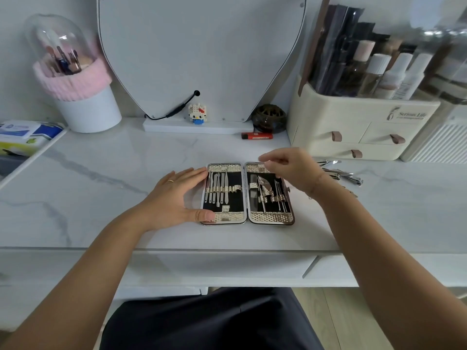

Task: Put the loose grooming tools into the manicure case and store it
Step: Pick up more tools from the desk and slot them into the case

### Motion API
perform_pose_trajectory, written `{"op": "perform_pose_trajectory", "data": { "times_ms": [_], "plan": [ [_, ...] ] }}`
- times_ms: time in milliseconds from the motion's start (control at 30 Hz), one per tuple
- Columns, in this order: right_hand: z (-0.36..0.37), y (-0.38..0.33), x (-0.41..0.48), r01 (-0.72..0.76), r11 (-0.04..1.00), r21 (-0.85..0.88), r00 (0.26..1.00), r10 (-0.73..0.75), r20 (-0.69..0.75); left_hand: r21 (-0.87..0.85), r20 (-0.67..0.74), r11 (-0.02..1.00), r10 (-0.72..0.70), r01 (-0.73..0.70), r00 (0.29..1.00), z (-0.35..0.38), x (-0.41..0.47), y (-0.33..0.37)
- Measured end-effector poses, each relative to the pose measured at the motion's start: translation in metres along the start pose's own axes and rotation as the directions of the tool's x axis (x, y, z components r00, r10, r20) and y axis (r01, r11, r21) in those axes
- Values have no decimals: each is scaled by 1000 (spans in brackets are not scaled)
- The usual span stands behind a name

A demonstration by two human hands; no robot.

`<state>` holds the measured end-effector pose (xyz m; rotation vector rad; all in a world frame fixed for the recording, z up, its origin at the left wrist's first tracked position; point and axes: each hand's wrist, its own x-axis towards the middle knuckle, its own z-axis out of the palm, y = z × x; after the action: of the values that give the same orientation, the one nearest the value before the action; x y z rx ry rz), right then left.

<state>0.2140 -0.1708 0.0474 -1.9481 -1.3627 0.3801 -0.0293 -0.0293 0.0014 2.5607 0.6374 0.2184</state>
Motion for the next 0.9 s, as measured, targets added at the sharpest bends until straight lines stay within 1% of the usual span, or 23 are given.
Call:
{"op": "perform_pose_trajectory", "data": {
  "times_ms": [100,167,233,333,467,600,700,900],
  "plan": [
    [-22,20,-15,-49,999,-11,977,45,-208,9,0,1000,2,-2,1000,0,0,0],
    [-40,35,-27,-136,988,-77,952,109,-286,12,2,1000,3,-3,1000,0,0,0],
    [-52,49,-38,-230,962,-148,940,181,-288,8,1,1000,6,-6,1000,0,0,1],
    [-55,62,-44,-287,937,-201,935,228,-272,2,-2,1000,6,-6,1000,0,-1,1],
    [-51,64,-43,-304,924,-234,929,233,-286,5,0,1000,4,-4,1000,-1,-2,2],
    [-50,61,-37,-326,906,-272,930,255,-266,1,4,1000,2,-2,1000,-2,-2,3],
    [-50,57,-33,-336,869,-363,934,257,-247,2,7,1000,5,-5,1000,-2,-1,3],
    [-44,51,-33,-325,790,-520,939,204,-277,4,1,1000,6,-6,1000,-1,-1,2]
  ]
}}
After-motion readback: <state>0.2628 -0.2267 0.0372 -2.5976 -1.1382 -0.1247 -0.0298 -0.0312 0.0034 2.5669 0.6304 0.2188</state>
